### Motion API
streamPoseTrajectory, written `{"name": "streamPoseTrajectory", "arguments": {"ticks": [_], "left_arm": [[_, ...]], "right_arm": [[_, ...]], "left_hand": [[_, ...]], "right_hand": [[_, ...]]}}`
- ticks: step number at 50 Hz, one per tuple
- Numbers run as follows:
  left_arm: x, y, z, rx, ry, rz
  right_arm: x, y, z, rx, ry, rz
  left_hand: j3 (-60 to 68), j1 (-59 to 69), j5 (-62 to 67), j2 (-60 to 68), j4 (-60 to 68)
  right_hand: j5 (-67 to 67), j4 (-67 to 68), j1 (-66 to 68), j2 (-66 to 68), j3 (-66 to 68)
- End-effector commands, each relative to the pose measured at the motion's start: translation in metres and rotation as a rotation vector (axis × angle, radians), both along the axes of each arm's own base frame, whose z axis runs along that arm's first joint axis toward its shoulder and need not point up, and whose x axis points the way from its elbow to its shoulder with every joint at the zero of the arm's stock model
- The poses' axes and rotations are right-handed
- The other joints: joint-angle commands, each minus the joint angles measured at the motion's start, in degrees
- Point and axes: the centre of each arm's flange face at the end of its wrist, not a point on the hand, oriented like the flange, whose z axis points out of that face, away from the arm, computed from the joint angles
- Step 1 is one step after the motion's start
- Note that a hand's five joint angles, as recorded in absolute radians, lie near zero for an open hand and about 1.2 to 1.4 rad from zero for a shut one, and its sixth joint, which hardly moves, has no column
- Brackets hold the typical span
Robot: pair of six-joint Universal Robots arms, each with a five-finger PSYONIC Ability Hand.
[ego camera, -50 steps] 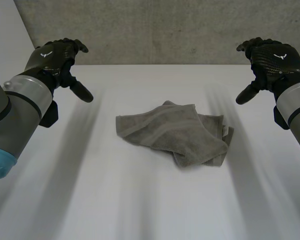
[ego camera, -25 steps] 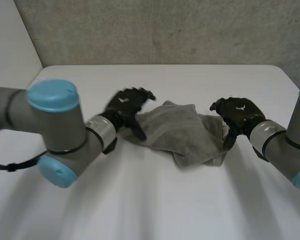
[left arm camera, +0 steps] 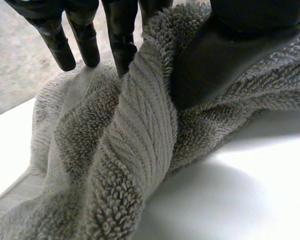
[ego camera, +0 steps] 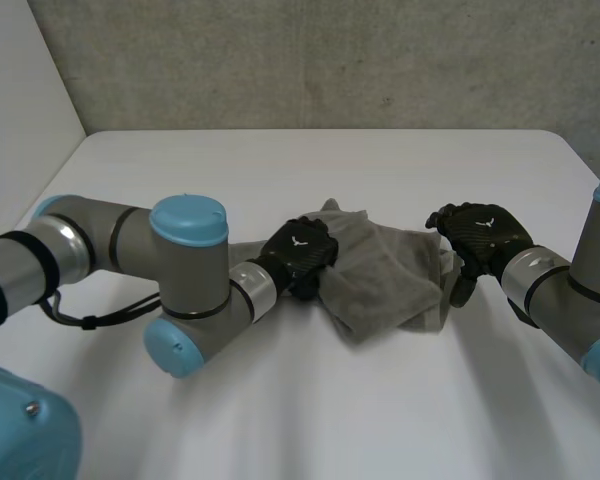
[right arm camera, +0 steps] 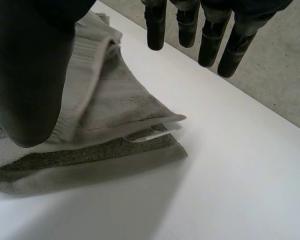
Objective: Fold the towel.
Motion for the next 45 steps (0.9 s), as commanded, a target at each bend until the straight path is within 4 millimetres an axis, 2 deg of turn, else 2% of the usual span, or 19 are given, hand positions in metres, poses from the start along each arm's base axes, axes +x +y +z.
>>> {"name": "streamPoseTrajectory", "arguments": {"ticks": [1, 3, 5, 6, 8, 10, 13, 14, 15, 17, 20, 21, 23, 28, 35, 38, 40, 43, 45], "left_arm": [[0.037, 0.012, 0.028, -0.048, -0.089, 0.156], [0.046, 0.020, 0.029, -0.037, -0.107, 0.162], [0.069, 0.031, 0.031, -0.005, -0.136, 0.197], [0.070, 0.031, 0.031, -0.005, -0.136, 0.197], [0.083, 0.033, 0.036, -0.008, -0.132, 0.226], [0.111, 0.031, 0.039, -0.014, -0.128, 0.298], [0.122, 0.031, 0.037, -0.013, -0.134, 0.325], [0.133, 0.033, 0.034, -0.010, -0.151, 0.346], [0.133, 0.033, 0.034, -0.010, -0.151, 0.346], [0.146, 0.035, 0.031, -0.013, -0.194, 0.366], [0.153, 0.036, 0.029, -0.008, -0.222, 0.377], [0.153, 0.036, 0.029, -0.008, -0.222, 0.377], [0.157, 0.036, 0.028, -0.003, -0.228, 0.391], [0.156, 0.034, 0.036, -0.026, -0.214, 0.397], [0.148, 0.029, 0.052, -0.080, -0.172, 0.381], [0.136, 0.030, 0.061, -0.116, -0.149, 0.345], [0.118, 0.030, 0.073, -0.161, -0.118, 0.297], [0.109, 0.028, 0.074, -0.171, -0.109, 0.274], [0.091, 0.021, 0.067, -0.171, -0.099, 0.218]], "right_arm": [[-0.001, 0.002, 0.001, 0.008, -0.001, 0.003], [0.001, 0.004, 0.001, 0.013, -0.001, 0.012], [0.003, 0.007, 0.001, 0.018, -0.001, 0.019], [0.004, 0.010, 0.001, 0.025, 0.001, 0.027], [0.006, 0.014, 0.001, 0.033, 0.001, 0.039], [0.012, 0.019, 0.001, 0.035, 0.003, 0.059], [0.014, 0.021, 0.001, 0.037, 0.004, 0.070], [0.015, 0.023, 0.000, 0.037, 0.006, 0.077], [0.018, 0.026, -0.001, 0.040, 0.008, 0.093], [0.021, 0.029, -0.001, 0.041, 0.010, 0.111], [0.029, 0.038, -0.004, 0.047, 0.014, 0.157], [0.032, 0.041, -0.004, 0.043, 0.017, 0.174], [0.034, 0.043, -0.004, 0.040, 0.019, 0.183], [0.041, 0.048, -0.002, 0.026, 0.019, 0.197], [0.052, 0.037, 0.011, -0.056, -0.013, 0.219], [0.058, 0.027, 0.014, -0.116, -0.035, 0.238], [0.063, 0.021, 0.014, -0.142, -0.049, 0.257], [0.071, 0.011, 0.014, -0.172, -0.069, 0.294], [0.074, 0.007, 0.014, -0.179, -0.077, 0.312]], "left_hand": [[-2.94, 10.07, 3.96, 11.00, -3.36], [-2.94, 10.07, 3.96, 11.00, -3.36], [-2.94, 10.07, 3.96, 11.00, -3.36], [-2.94, 10.07, 3.96, 11.00, -3.36], [-2.94, 10.07, 3.96, 11.00, -3.36], [-2.94, 10.07, 3.96, 11.00, -3.36], [-2.94, 10.07, 3.96, 11.00, -3.36], [-2.94, 3.10, -3.01, 4.03, -3.36], [-2.94, 3.03, -3.08, 3.96, -3.36], [-2.94, -39.84, -45.95, -38.91, -3.36], [-2.94, -47.93, -54.04, -46.99, -3.36], [-2.94, -47.94, -54.05, -47.01, -3.36], [-2.94, -56.47, -62.58, -55.53, -3.36], [-2.94, -57.36, -63.47, -56.42, -3.36], [-2.94, -58.54, -64.65, -57.60, -3.36], [-2.94, -58.54, -64.65, -57.60, -3.36], [-2.94, -58.54, -64.65, -57.60, -3.36], [-2.94, -58.54, -64.65, -57.60, -3.36], [-2.94, -58.54, -64.65, -57.60, -3.36]], "right_hand": [[-3.55, -4.37, -4.29, -4.33, -2.47], [-3.55, -4.37, -4.29, -4.33, -2.47], [-3.55, -4.37, -4.29, -4.33, -2.47], [-3.55, -4.37, -4.29, -4.33, -2.47], [-3.55, -4.37, -4.29, -4.33, -2.47], [-3.55, -4.37, -4.29, -4.33, -2.47], [-3.55, -4.37, -4.29, -4.33, -2.47], [-3.55, -4.37, -4.29, -4.33, -2.47], [-3.55, -4.37, -4.29, -4.33, -2.47], [-3.55, -4.37, -4.29, -4.33, -2.47], [-3.55, -4.37, -4.29, -4.33, -2.47], [-3.55, -4.37, -4.29, -4.33, -2.47], [-3.55, -4.37, -4.29, -4.33, -2.47], [-3.55, -4.37, -4.29, -4.33, -2.47], [-3.55, -4.37, -4.29, -4.33, -2.47], [-3.55, -4.37, -4.29, -4.33, -2.47], [-3.55, -4.37, -4.29, -4.33, -2.47], [-3.55, -4.37, -4.29, -4.33, -2.47], [-3.55, -4.37, -4.29, -4.33, -2.47]]}}
